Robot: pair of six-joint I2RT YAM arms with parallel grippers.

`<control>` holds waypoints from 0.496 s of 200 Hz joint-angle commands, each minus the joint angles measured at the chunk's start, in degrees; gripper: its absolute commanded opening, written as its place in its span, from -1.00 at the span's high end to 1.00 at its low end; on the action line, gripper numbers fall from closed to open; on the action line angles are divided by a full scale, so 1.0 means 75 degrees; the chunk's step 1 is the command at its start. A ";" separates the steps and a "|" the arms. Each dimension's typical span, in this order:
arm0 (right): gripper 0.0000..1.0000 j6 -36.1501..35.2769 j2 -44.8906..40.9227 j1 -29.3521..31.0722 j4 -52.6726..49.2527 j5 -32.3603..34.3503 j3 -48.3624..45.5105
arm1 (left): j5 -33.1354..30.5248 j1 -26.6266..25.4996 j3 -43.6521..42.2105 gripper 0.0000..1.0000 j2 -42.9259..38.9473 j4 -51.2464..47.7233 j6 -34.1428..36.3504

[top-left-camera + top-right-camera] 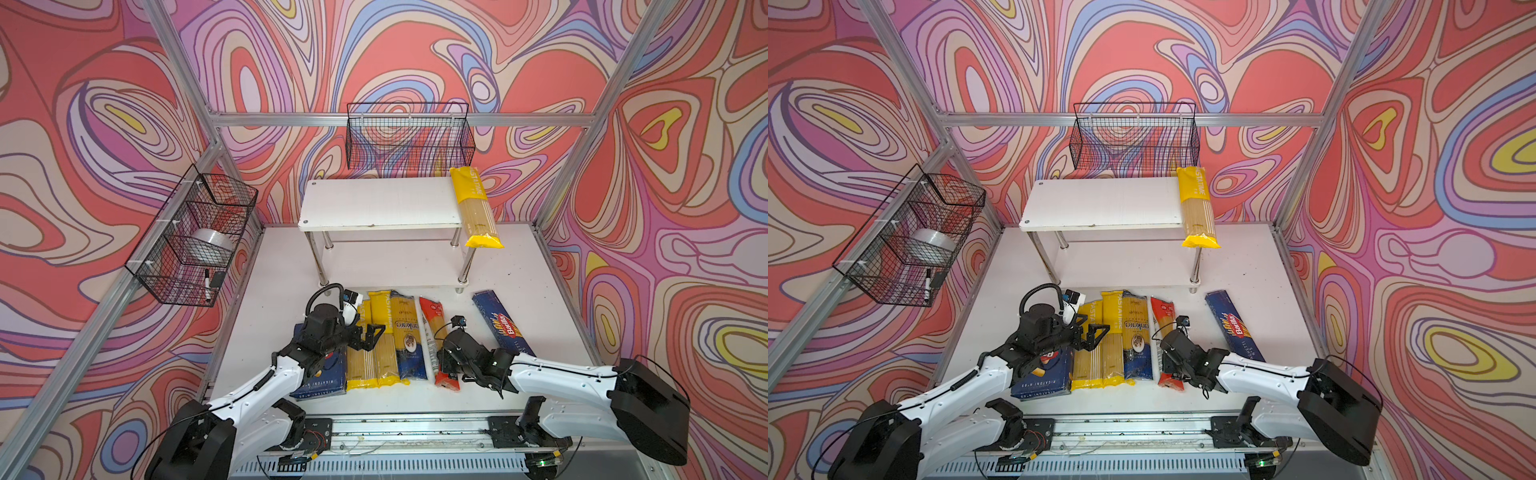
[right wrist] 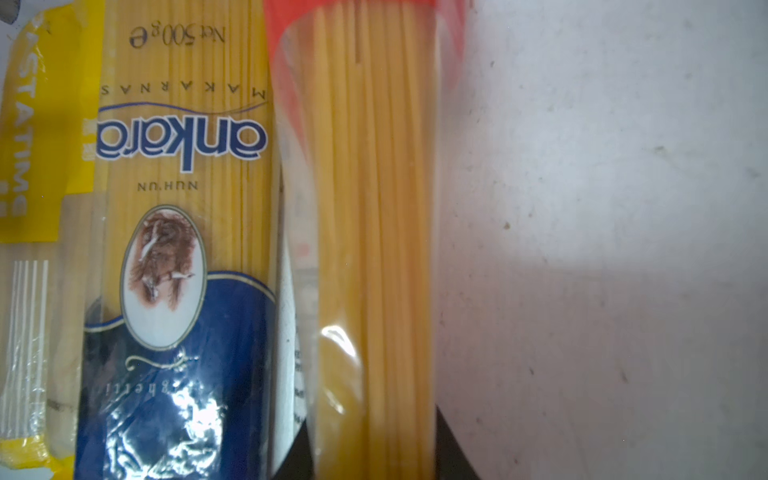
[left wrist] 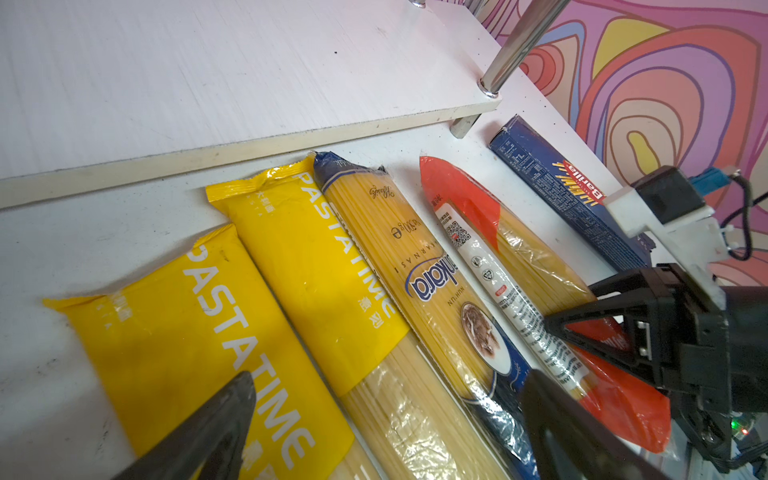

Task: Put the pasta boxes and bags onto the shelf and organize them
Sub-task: 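Lift the red spaghetti bag's near end with the right gripper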

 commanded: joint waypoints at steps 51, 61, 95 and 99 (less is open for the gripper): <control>0.77 0.0046 -0.1007 0.0038 -0.0567 0.0082 -0.0183 | -0.0050 0.0005 0.0019 -1.00 -0.0083 -0.0025 0.0063; 0.78 -0.0030 -0.1152 0.0041 -0.0607 0.0083 -0.0140 | -0.0048 0.0003 0.0018 -1.00 -0.0073 -0.0024 0.0063; 0.84 -0.0217 -0.1515 0.0037 -0.0982 0.0189 0.0209 | -0.0021 -0.0014 0.0036 -1.00 -0.0022 -0.0013 0.0064; 0.85 -0.0238 -0.1548 0.0042 -0.1010 0.0200 0.0253 | -0.0020 -0.0007 0.0040 -1.00 -0.0024 -0.0013 0.0063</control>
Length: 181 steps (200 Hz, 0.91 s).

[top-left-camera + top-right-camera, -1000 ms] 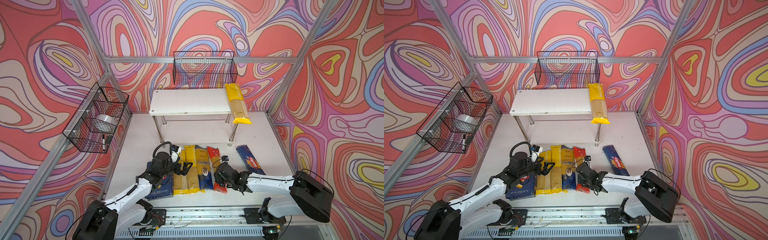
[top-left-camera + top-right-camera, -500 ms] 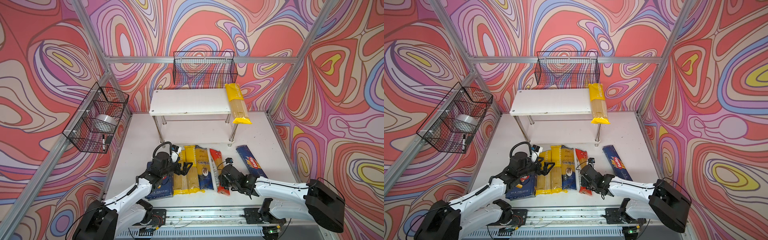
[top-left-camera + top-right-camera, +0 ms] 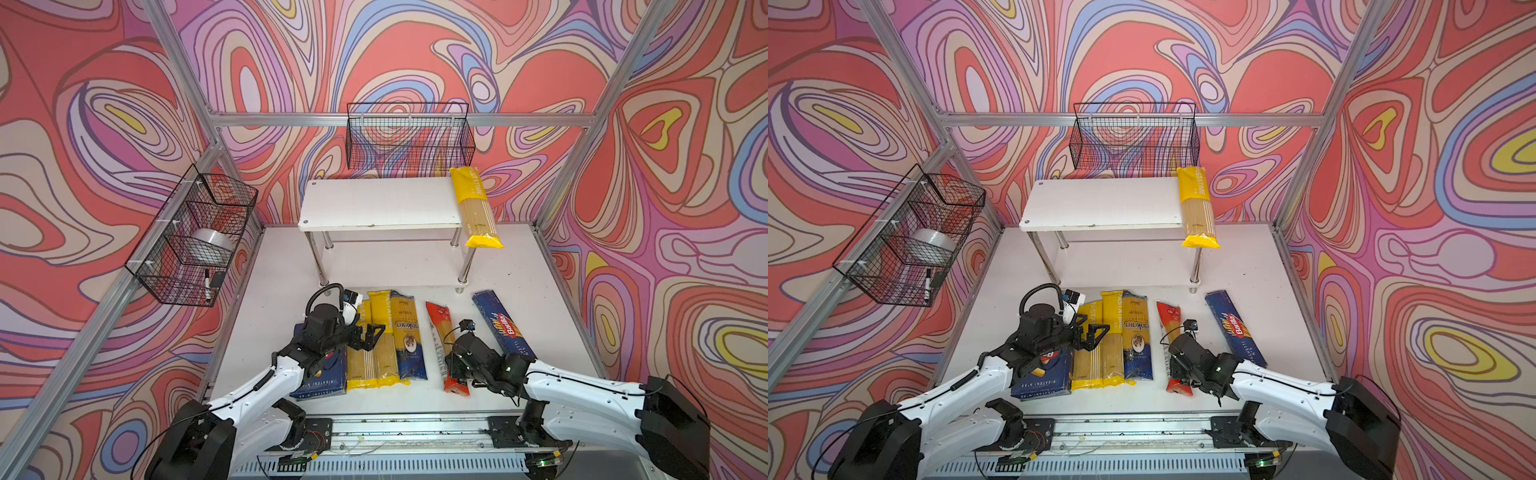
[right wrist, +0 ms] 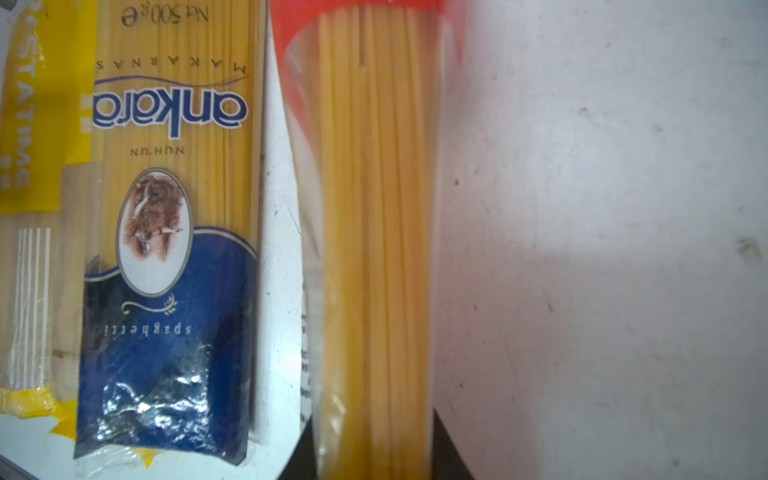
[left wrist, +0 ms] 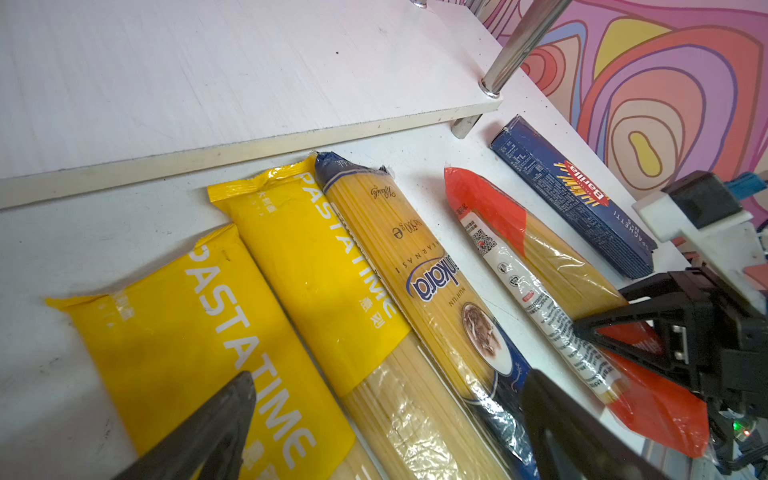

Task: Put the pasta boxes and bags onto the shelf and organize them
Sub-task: 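Lift the red spaghetti bag's near end with the right gripper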

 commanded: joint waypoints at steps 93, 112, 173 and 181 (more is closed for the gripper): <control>0.89 -0.0776 -0.0316 0.0042 -0.0156 0.0287 0.1459 | 0.0007 0.0001 0.0023 -1.00 0.0043 0.0031 0.0049; 0.90 -0.0881 -0.0252 0.0034 -0.0314 0.0271 0.1727 | 0.0135 0.0003 0.0055 -1.00 0.0130 0.0091 -0.0008; 0.90 -0.0894 -0.0585 0.0043 -0.0734 0.0174 0.2120 | 0.0093 0.0000 0.0009 -1.00 0.0028 0.0091 -0.0013; 0.90 -0.0910 -0.0665 0.0038 -0.0886 0.0085 0.2190 | 0.0043 0.0003 0.0020 -1.00 -0.0010 0.0051 0.0010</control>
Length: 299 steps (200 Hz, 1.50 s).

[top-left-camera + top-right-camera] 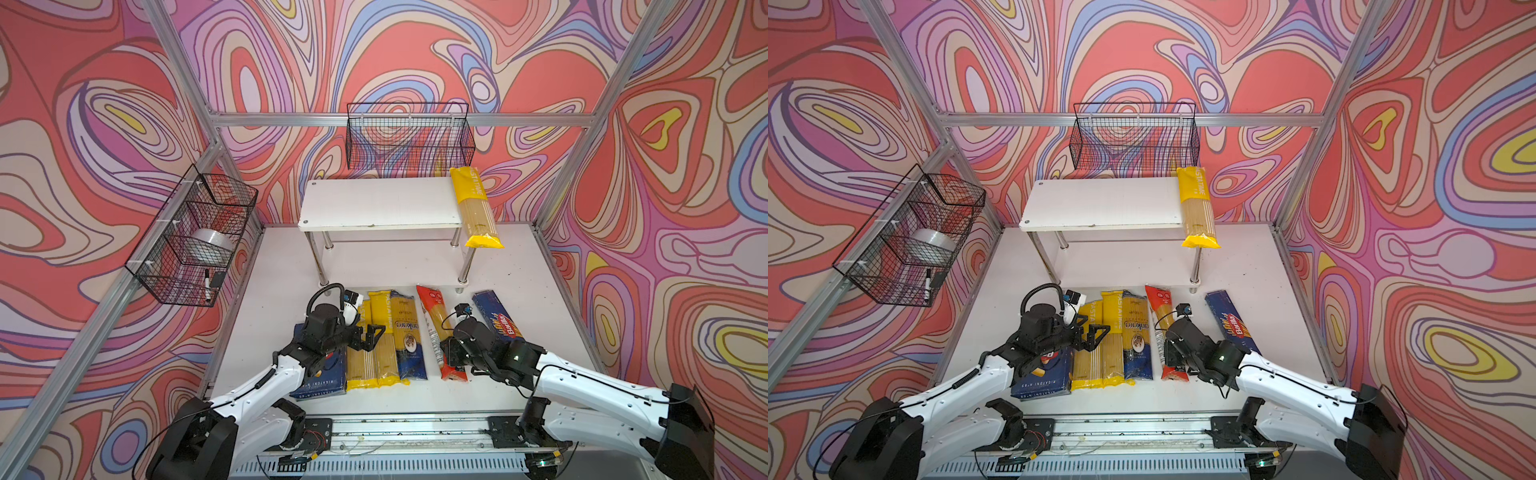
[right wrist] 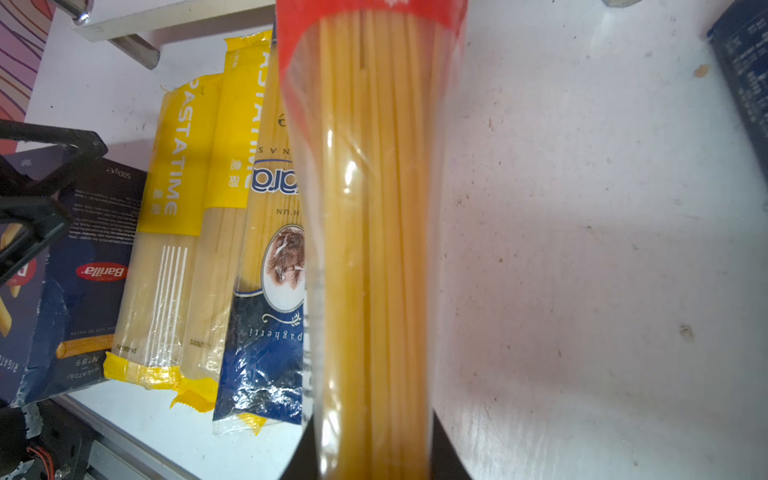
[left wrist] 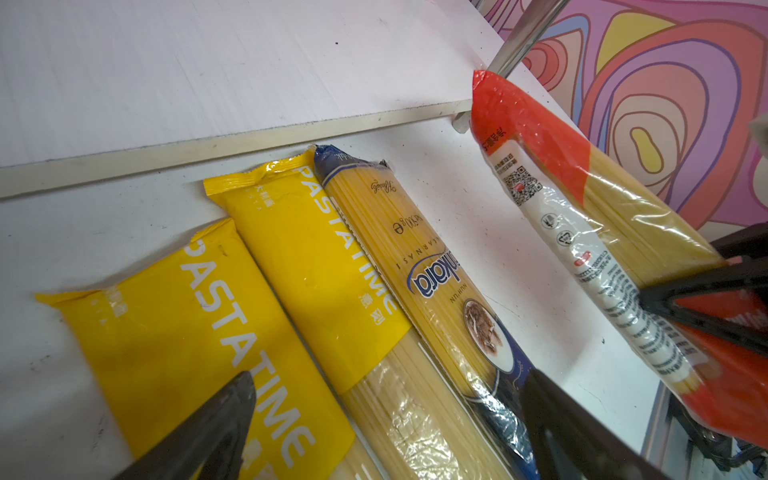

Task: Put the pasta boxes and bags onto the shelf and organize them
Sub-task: 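Lift the red spaghetti bag's near end with the right gripper, then raise the red bag upright and carry it toward the shelf with the right gripper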

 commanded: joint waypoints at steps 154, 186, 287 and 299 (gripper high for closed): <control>0.93 -0.0858 -0.0943 0.0034 -0.1501 -0.0496 0.2083 | -0.0189 -0.0008 0.0007 -1.00 -0.0322 -0.0115 0.0114; 0.93 -0.1014 -0.0910 0.0036 -0.1644 -0.0670 0.2435 | -0.0214 -0.0002 -0.0027 -1.00 -0.0392 -0.0092 0.0101; 0.94 -0.1769 -0.0233 0.0054 -0.2103 -0.1084 0.4163 | -0.0617 0.0003 -0.0336 -1.00 -0.0958 0.0061 0.0043; 0.94 -0.1875 -0.0079 0.0049 -0.2190 -0.1104 0.4439 | -0.0722 0.0002 -0.0367 -1.00 -0.1055 0.0050 0.0031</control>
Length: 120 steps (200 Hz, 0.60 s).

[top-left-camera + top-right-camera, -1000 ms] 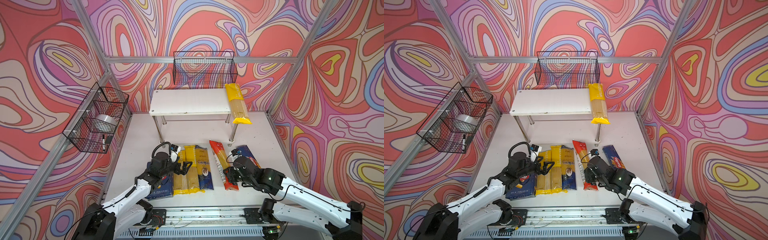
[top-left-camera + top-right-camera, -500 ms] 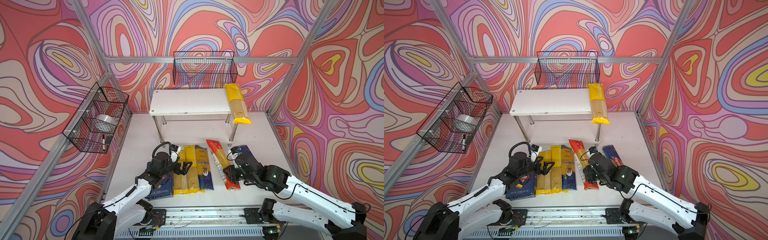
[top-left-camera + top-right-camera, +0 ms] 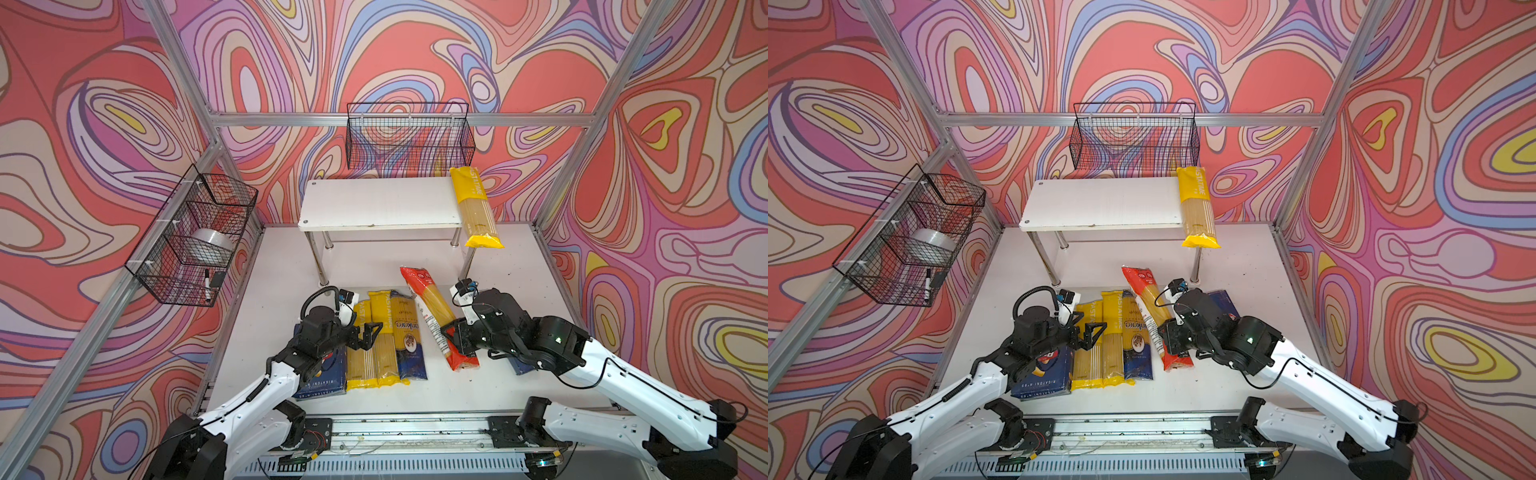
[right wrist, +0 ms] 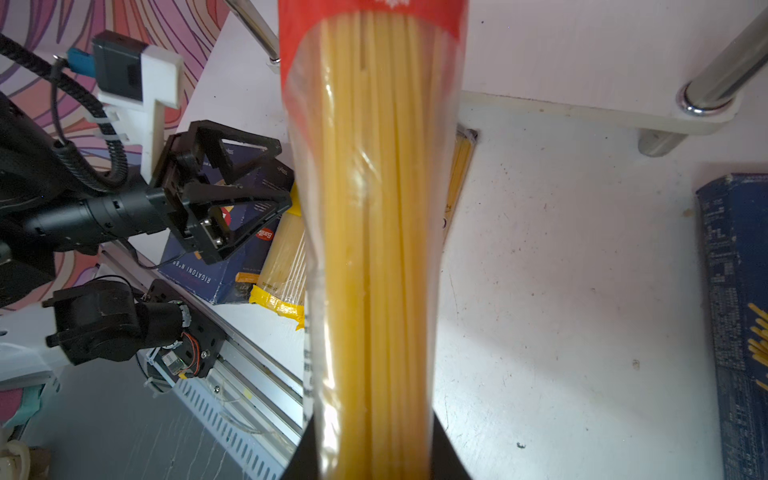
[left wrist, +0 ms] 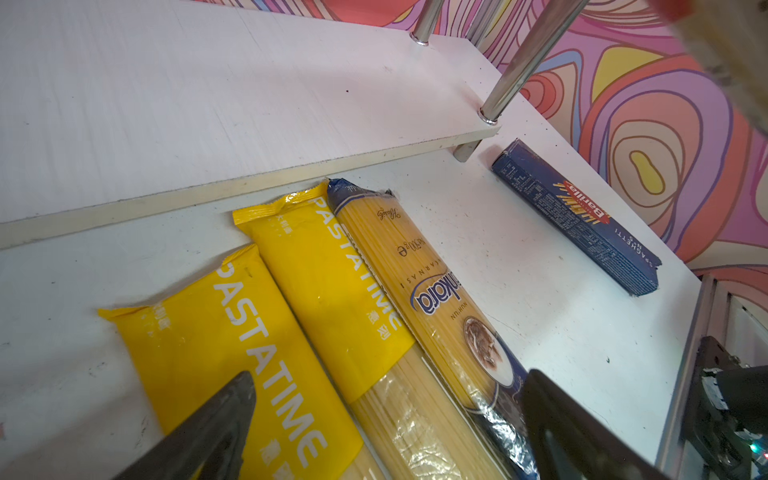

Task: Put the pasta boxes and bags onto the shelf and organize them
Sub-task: 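Raise the red bag upright and carry it toward the shelf with the right gripper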

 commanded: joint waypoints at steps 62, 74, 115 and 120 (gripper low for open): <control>0.95 -0.0976 0.0889 0.0051 0.0229 0.0153 0.2375 | -0.0893 0.0002 -0.0274 -1.00 -0.1033 -0.0299 0.0055; 0.95 -0.1043 0.1029 0.0054 0.0117 0.0207 0.2696 | -0.1018 0.0003 -0.0382 -1.00 -0.1309 -0.0291 0.0044; 0.95 -0.0964 0.1677 0.0050 -0.0376 0.0910 0.3845 | -0.1328 -0.0001 -0.0694 -1.00 -0.2048 -0.0247 0.0054; 0.95 -0.0963 0.1775 0.0052 -0.0460 0.0989 0.4019 | -0.1345 -0.0007 -0.0694 -1.00 -0.2084 -0.0256 0.0065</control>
